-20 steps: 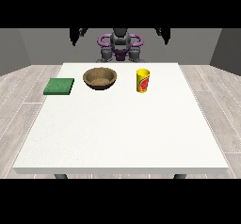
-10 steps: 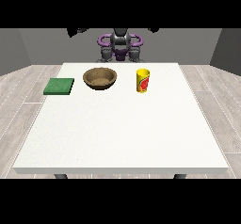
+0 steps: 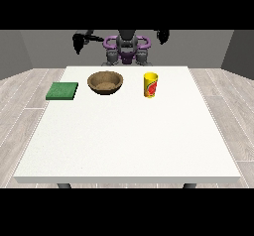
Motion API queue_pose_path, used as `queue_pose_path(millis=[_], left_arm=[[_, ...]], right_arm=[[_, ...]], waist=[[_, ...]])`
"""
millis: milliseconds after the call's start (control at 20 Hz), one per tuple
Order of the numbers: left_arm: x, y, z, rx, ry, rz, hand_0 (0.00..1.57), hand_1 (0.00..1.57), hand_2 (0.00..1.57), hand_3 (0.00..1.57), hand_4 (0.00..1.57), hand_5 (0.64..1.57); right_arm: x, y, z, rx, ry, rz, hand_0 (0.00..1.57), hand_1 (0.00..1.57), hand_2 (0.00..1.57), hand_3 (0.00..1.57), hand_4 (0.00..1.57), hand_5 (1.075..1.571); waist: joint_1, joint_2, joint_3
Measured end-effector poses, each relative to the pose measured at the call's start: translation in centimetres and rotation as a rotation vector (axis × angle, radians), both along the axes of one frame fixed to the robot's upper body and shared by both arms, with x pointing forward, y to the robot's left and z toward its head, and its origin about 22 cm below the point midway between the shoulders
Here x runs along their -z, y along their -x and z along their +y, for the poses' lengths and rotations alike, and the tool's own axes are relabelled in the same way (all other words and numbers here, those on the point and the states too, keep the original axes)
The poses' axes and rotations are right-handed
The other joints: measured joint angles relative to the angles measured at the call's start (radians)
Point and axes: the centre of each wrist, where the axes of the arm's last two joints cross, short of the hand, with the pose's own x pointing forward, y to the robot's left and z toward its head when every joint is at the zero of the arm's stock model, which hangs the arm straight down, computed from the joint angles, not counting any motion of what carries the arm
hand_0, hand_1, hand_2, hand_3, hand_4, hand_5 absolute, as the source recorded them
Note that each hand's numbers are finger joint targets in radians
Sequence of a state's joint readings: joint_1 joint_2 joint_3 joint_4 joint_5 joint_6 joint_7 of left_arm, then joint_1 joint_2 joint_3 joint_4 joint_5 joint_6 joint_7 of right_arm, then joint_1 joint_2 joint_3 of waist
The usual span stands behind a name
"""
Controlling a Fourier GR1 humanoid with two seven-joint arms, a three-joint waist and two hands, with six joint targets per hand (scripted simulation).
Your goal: Pick the cup and pour the ball into the bowl, then pick the bowl and place it on the pad
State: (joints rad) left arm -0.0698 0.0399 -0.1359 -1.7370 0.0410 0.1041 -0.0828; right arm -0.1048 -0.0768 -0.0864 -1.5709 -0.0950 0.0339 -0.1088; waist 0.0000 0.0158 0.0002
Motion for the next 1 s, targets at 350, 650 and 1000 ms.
queue_pose_path(millis=[350,650,1000], left_arm=[[-0.4,-4.1,2.9,-0.063,-0.076,-0.095,0.00,0.00,0.00,0.00,0.00,1.255],[0.7,-6.9,4.3,-0.084,-0.104,-0.092,0.00,0.00,0.00,0.00,0.00,1.259],[4.2,-8.5,4.0,-0.140,-0.122,-0.118,0.00,0.00,0.00,0.00,0.00,1.238]], right_arm=[[-0.8,-2.3,-1.3,-0.039,0.014,-0.107,0.00,0.00,0.00,0.00,0.00,1.560],[-0.4,-3.4,-3.3,-0.042,0.033,-0.125,0.00,0.00,0.00,0.00,0.00,1.562],[-0.7,-4.6,-4.4,-0.051,0.022,-0.140,0.00,0.00,0.00,0.00,0.00,1.563]], waist=[[-0.032,0.159,-0.0001],[-0.053,0.184,-0.0002],[-0.079,0.204,-0.0004]])
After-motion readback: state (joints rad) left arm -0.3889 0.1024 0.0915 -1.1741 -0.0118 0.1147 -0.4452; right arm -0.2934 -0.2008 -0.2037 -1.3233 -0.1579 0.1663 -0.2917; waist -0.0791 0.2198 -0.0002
